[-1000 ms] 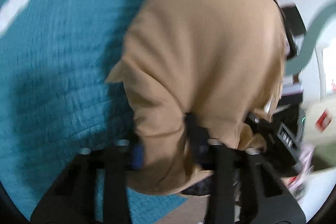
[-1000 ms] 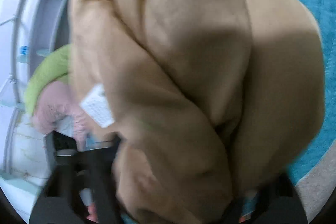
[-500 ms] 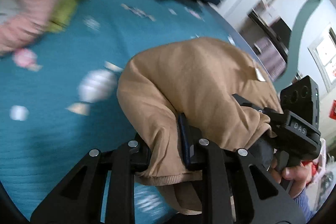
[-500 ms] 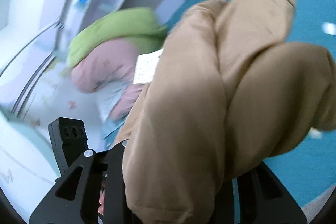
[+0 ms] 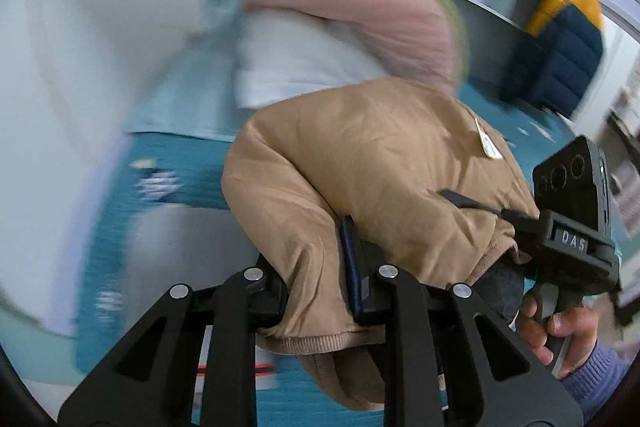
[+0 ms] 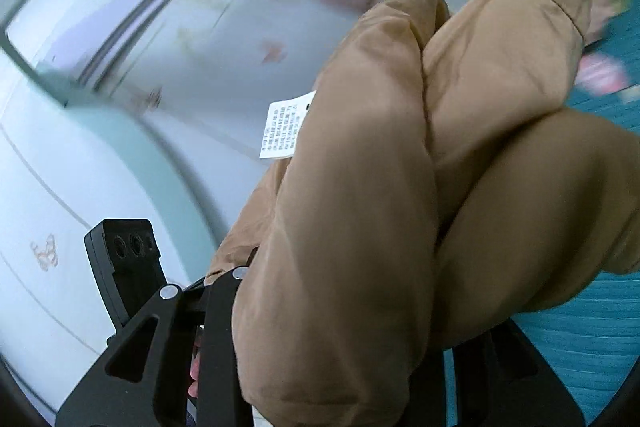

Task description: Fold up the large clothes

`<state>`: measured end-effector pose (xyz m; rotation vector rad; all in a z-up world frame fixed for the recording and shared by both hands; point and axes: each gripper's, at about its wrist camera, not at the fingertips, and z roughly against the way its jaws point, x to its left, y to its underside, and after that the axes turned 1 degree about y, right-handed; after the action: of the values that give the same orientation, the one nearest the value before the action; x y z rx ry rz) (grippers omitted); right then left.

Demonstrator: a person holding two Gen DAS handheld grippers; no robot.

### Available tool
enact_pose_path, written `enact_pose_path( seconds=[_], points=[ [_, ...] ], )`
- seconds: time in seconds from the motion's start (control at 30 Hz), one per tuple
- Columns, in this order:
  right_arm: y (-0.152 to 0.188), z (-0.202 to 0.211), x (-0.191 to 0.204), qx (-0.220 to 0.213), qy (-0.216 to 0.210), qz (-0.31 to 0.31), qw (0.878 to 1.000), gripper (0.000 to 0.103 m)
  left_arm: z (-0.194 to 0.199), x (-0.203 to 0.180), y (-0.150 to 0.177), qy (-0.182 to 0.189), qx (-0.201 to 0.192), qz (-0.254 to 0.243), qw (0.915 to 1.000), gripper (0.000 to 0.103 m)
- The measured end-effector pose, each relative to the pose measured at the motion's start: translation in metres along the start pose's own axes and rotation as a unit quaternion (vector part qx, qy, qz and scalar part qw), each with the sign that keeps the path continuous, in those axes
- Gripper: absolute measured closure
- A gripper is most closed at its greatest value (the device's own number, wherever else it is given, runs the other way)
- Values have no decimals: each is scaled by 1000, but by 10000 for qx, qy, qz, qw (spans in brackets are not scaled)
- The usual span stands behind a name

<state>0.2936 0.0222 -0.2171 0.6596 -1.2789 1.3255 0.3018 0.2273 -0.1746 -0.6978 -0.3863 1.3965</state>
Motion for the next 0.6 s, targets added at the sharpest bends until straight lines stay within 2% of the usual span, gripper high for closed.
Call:
enact_pose_path(
  seconds=[0.1,0.17,0.23,0.33,0.4,0.43,0.47,0.5,0.53,0.6],
  points=[
    [25,-49,11,247,-250,5,9994,74,21,68,11,-370,-141,274,9988,82],
    [64,-80,9,354,-229,-37,9991,73,22,109,28,-540,-105,497,9972,82],
    [85,-95,-5,453,91,10,9989,71,5,143,52,-558,219,891,9942,82],
    [125,-114,-34,970,893,3,9913,63,-34,172,97,-854,695,1196,9867,81],
    [142,-116,-51,1197,1363,-89,9834,46,-49,185,119,-897,833,1556,9802,79],
    [149,-111,-60,1212,1509,-206,9809,42,-50,187,128,-905,804,1687,9782,75],
    [153,-103,-67,1121,1519,-341,9814,36,-50,187,133,-890,706,1785,9774,64],
    [154,-97,-70,1066,1527,-408,9817,36,-46,186,137,-915,571,1871,9764,48],
    [155,-88,-71,1039,1575,-442,9810,35,-42,183,139,-973,485,1938,9750,44],
    [153,-68,-69,911,1775,-435,9789,30,-31,180,137,-1046,372,2083,9717,29]
  ],
)
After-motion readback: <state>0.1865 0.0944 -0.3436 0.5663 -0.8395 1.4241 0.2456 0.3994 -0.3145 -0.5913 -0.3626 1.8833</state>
